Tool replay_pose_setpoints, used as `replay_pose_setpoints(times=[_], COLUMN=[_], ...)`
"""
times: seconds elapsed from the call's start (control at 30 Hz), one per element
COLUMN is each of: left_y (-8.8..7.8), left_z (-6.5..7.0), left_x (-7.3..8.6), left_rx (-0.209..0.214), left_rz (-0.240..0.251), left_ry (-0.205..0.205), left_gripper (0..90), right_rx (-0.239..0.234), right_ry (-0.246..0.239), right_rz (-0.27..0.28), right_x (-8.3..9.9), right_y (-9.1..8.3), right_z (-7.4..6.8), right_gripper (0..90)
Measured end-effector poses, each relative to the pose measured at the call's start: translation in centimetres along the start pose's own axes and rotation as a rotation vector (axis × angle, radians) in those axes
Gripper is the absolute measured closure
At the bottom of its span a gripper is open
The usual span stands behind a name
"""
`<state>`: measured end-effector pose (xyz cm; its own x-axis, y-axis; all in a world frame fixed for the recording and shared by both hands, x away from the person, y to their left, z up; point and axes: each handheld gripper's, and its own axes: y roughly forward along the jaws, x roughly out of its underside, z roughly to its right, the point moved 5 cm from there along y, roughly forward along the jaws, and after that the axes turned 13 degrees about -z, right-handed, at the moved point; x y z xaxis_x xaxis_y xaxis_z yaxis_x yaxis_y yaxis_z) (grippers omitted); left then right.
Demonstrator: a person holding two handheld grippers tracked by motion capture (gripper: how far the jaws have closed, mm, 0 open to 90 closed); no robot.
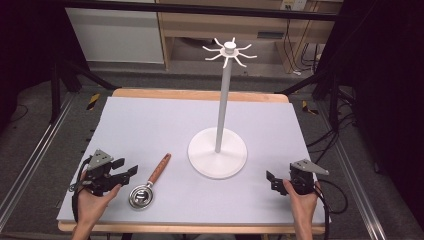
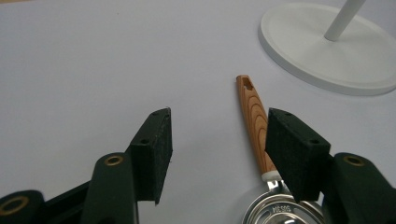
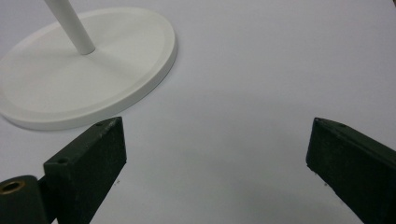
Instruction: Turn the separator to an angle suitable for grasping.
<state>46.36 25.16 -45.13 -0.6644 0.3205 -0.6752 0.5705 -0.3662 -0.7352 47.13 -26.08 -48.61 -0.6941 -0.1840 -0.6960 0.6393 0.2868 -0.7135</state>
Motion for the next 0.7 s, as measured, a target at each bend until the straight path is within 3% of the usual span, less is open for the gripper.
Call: replay_pose_setpoints(times=[0.33, 0.7], left_y=[0.0, 0.8], left_z=[0.9, 2.3], left_x=[-0.7, -2.5], left_rx=[0.016, 0.035], left_rz=[-0.028, -0.094], left_ry=[0.016, 0.076], left_gripper=[43.1, 46.9], right_rx=[-0.005, -0.007], right_ry=[-0.011, -0.009], right_rz=[-0.016, -0.014], right_x=[0.1, 0.0], right_y=[0.4, 0.2], right_z=[-0.6, -0.4], right_gripper=[5.4, 5.4])
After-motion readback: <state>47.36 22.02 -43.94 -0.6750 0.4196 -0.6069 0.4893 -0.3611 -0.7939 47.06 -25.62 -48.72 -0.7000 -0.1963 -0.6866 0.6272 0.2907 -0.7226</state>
